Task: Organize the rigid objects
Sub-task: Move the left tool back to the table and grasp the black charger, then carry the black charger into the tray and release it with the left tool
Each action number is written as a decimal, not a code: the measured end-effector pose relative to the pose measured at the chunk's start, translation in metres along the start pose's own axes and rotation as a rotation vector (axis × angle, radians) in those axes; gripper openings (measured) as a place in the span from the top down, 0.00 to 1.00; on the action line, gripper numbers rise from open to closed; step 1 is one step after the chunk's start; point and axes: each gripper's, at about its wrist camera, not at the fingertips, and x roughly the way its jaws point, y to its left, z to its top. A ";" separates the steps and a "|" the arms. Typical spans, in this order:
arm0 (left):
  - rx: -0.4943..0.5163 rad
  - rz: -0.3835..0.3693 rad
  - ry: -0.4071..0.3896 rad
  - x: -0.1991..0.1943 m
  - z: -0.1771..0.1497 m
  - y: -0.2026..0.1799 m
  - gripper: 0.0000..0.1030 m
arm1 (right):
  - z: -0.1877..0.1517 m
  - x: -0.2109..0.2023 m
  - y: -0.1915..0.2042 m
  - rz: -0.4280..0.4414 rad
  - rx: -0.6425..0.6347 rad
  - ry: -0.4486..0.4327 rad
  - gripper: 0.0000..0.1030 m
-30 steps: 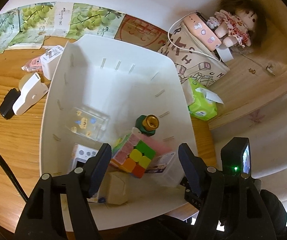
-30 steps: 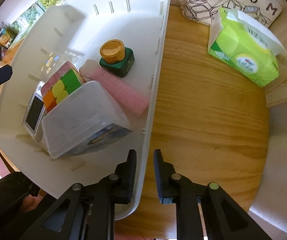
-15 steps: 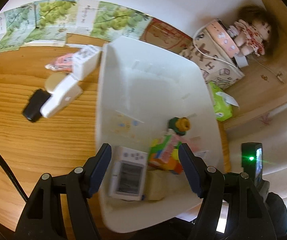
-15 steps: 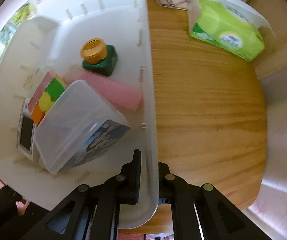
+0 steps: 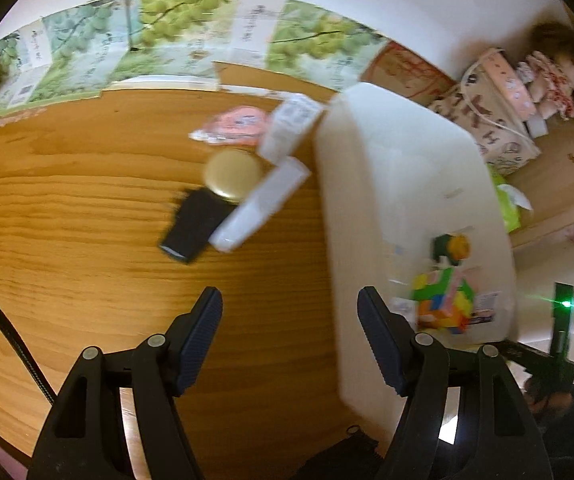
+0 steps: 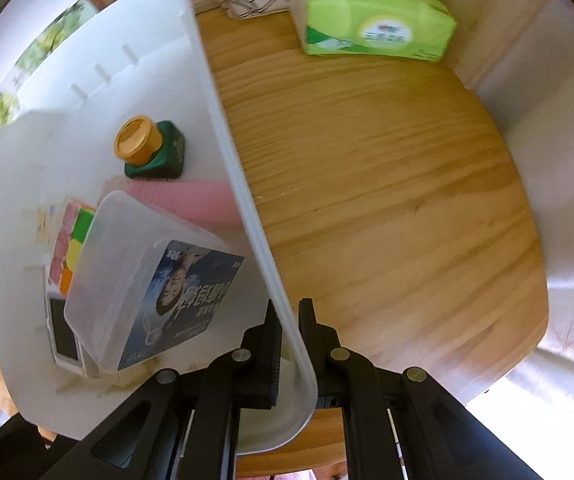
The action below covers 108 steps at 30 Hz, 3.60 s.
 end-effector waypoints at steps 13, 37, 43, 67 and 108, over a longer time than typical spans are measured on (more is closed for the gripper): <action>0.094 0.094 0.041 0.013 0.030 0.051 0.25 | -0.020 -0.008 -0.004 -0.081 0.133 -0.076 0.87; 0.095 0.086 0.199 0.076 0.048 0.071 0.23 | -0.025 0.003 0.002 -0.110 0.271 -0.104 0.86; 0.135 0.117 0.173 0.080 0.054 0.065 0.24 | -0.022 0.007 0.003 -0.114 0.277 -0.086 0.86; 0.166 0.228 0.187 0.082 0.044 0.050 0.43 | -0.016 0.013 0.000 -0.091 0.253 -0.073 0.86; 0.178 0.180 0.007 -0.005 -0.029 -0.111 0.43 | 0.014 0.028 0.027 0.021 -0.236 0.053 0.85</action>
